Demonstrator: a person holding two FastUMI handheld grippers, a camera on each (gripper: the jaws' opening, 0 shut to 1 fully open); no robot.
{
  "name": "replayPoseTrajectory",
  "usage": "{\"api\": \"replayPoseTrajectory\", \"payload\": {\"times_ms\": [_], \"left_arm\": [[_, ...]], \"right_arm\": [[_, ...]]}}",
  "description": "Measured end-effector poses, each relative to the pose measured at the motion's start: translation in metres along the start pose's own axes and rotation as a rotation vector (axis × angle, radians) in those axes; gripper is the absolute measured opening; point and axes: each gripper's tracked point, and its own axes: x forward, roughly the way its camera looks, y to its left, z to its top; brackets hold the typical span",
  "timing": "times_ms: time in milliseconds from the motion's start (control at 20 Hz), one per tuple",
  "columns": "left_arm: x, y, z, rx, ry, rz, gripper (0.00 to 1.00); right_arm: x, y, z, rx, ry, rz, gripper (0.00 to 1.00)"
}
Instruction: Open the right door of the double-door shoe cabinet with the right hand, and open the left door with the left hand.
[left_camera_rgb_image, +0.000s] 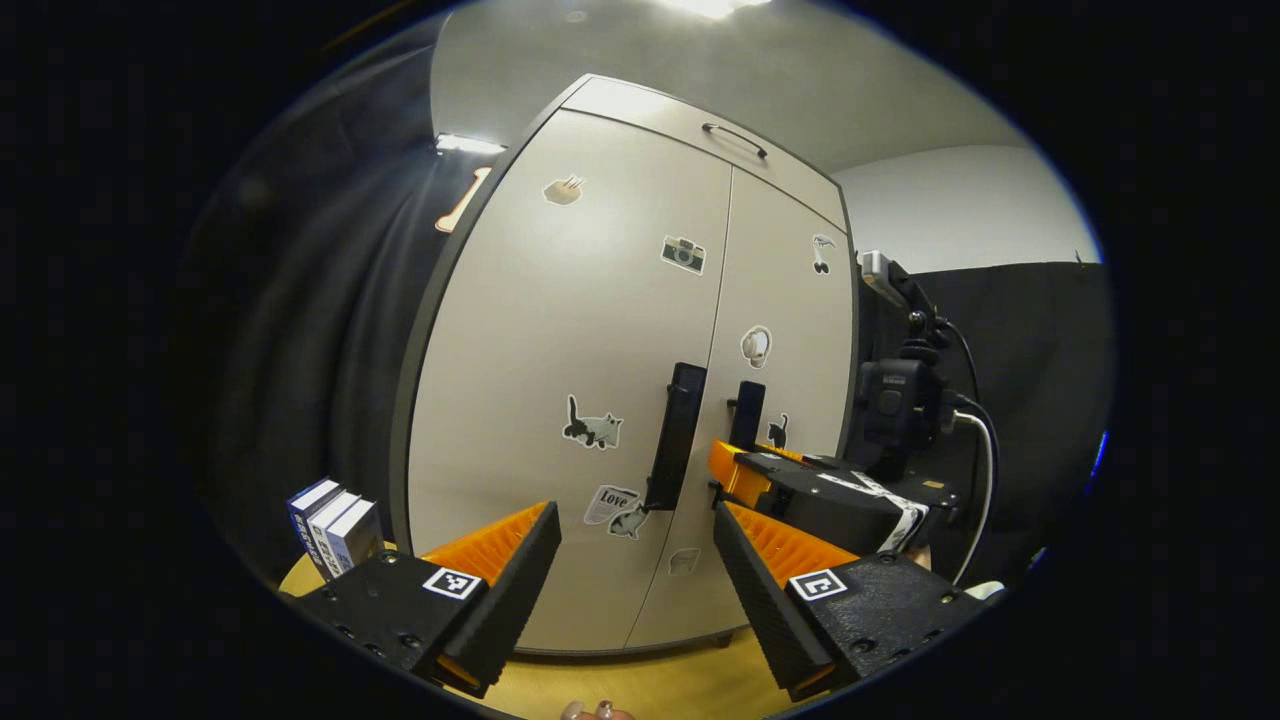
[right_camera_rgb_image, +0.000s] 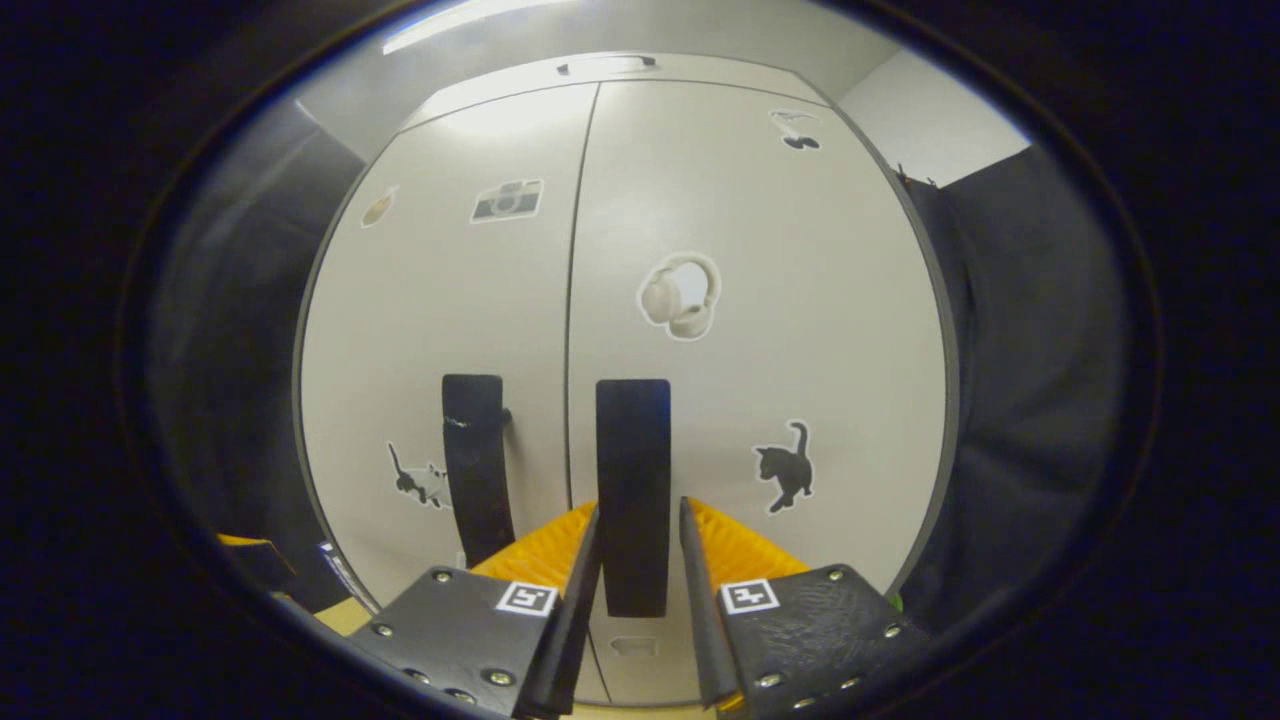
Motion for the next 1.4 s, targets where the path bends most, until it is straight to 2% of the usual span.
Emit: {"api": "replayPoseTrajectory", "payload": {"times_ms": [150,200,250,500,550,1000,1400], "left_arm": [[0.001,0.002,-0.002,-0.005,0.005,-0.002,0.96],[0.002,0.003,-0.002,-0.006,0.007,-0.003,0.96],[0.001,0.003,-0.003,-0.007,0.009,-0.005,0.96],[0.002,0.007,-0.004,-0.014,0.013,-0.006,0.96],[0.003,0.008,-0.005,-0.017,0.016,-0.007,0.96],[0.004,0.01,-0.01,-0.013,0.036,-0.016,0.96],[-0.005,-0.016,-0.009,0.008,0.035,-0.049,0.96]], "right_arm": [[0.002,0.004,-0.003,-0.002,0.018,0.013,0.47],[0.018,0.005,-0.008,0.015,0.015,0.008,0.47],[0.001,0.005,-0.004,0.01,0.021,0.0,0.33],[0.002,0.006,-0.003,-0.01,0.017,0.006,0.32],[0.001,0.005,-0.003,-0.02,0.015,0.008,0.24],[-0.015,0.002,-0.001,0.005,0.015,0.029,0.25],[-0.049,-0.014,0.005,-0.005,0.008,0.041,0.24]]}}
